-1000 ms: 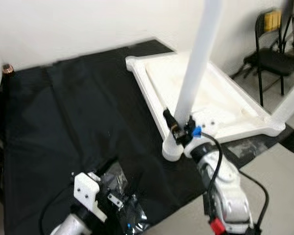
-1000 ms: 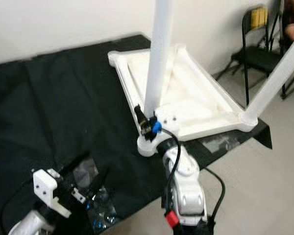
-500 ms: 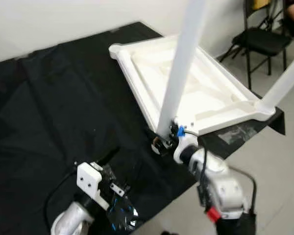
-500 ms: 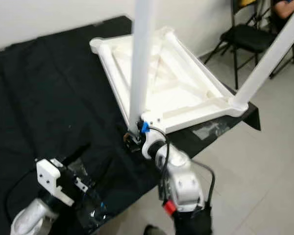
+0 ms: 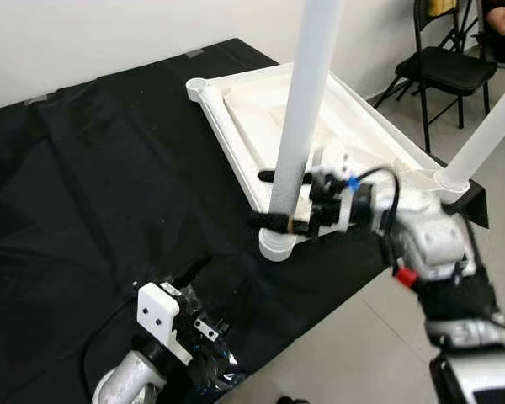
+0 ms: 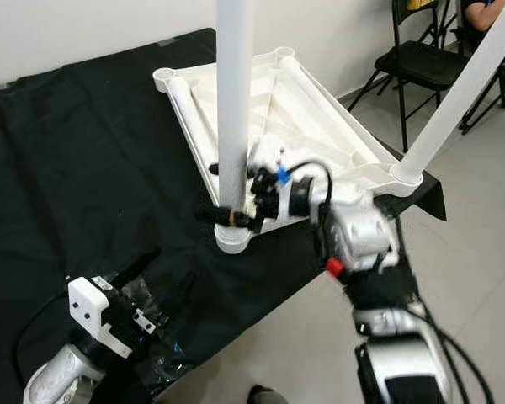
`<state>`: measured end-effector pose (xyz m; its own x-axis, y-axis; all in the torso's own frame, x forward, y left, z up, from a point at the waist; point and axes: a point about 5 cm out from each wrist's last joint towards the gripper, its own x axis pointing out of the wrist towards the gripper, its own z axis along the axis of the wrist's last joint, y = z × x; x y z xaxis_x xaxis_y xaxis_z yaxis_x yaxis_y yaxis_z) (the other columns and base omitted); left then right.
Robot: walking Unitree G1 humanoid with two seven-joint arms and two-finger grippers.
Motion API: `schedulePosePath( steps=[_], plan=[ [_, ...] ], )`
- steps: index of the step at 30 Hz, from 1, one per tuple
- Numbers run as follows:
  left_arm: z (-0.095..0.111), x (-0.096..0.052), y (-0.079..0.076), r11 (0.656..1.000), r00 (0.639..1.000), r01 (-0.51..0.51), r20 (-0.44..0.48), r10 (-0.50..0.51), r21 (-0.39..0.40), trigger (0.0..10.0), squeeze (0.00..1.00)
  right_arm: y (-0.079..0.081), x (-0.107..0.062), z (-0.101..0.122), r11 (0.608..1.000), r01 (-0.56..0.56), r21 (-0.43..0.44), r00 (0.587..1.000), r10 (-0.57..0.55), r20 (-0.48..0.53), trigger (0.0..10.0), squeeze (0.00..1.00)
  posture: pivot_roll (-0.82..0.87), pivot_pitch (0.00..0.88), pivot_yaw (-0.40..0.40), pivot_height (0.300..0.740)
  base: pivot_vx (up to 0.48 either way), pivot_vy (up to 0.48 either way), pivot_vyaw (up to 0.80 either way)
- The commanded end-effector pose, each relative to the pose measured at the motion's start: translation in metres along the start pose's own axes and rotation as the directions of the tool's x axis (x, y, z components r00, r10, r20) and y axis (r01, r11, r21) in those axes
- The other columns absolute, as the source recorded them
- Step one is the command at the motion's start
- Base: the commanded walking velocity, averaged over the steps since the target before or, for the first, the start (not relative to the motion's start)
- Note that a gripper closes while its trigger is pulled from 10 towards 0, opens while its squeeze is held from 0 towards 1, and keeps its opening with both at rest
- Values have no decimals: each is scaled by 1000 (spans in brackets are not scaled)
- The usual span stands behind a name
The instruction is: Building children table
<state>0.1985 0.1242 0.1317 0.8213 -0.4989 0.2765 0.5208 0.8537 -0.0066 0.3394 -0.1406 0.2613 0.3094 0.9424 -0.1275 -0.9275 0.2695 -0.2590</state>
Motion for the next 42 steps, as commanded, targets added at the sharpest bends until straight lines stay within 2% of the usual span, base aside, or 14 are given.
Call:
schedulePosePath(
  steps=[1,4,5,22,23,24,25,26,27,28,32,37,38,42],
  plan=[
    [0,-3,-2,1000,1000,5,-12,-5,9,10000,0,-2,-3,-1,999,-39,-1,999,39,9,10000,0,67,206,-36,740,0,0,0],
    [-1,-4,-3,1000,1000,4,-16,-4,9,10000,0,-9,-7,1,996,-84,-11,996,84,-1,10000,0,68,204,-34,740,0,0,0],
    [-1,-4,-3,1000,1000,2,-17,-2,9,10000,0,-11,-8,1,996,-83,-22,997,83,-4,0,0,69,198,-35,740,0,0,0],
    [-4,-7,-4,1000,1000,2,-27,-2,6,10000,0,16,-19,-36,988,-115,100,993,115,1,0,0,57,174,-30,740,0,0,0],
    [-4,-7,-4,1000,1000,1,-27,-1,4,10000,0,27,-1,-65,962,182,201,983,-181,-24,0,0,51,178,-34,740,0,0,0],
    [-4,-7,-4,1000,1000,1,-27,-1,4,10000,0,27,-1,-65,962,182,201,983,-181,-24,0,0,51,178,-34,740,0,0,0],
    [-4,-7,-3,1000,1000,1,-27,-1,3,10000,0,28,5,-79,887,399,234,917,-392,-78,0,0,49,178,-33,740,0,0,0],
    [-4,-7,-3,1000,1000,1,-28,-1,3,10000,0,35,-2,-99,659,718,227,696,-687,-207,0,0,40,177,-26,740,0,0,0],
    [-4,-7,-3,1000,1000,1,-28,-1,3,10000,0,35,-2,-99,659,718,227,696,-687,-207,0,0,40,177,-26,740,0,0,0],
    [-4,-7,-2,1000,1000,1,-28,-1,3,10000,0,57,-10,-115,439,880,180,474,-819,-323,0,0,40,179,-26,740,0,0,0],
    [-5,-6,-1,1000,999,9,-32,-9,2,10000,0,93,12,-114,547,805,231,594,-743,-309,0,0,24,165,-12,740,0,0,0],
    [-8,-5,0,1000,999,16,-35,-16,-3,10000,0,89,17,-108,570,783,248,622,-725,-295,0,0,20,147,-13,740,0,0,0],
    [-9,-5,0,1000,999,17,-36,-18,-3,10000,0,86,18,-105,578,784,227,621,-731,-285,7725,0,19,144,-13,740,0,0,0],
    [-9,-4,0,1000,999,17,-37,-17,-3,10000,0,78,19,-94,599,768,225,639,-738,-217,10000,0,24,138,-14,740,0,0,0]
  ],
)
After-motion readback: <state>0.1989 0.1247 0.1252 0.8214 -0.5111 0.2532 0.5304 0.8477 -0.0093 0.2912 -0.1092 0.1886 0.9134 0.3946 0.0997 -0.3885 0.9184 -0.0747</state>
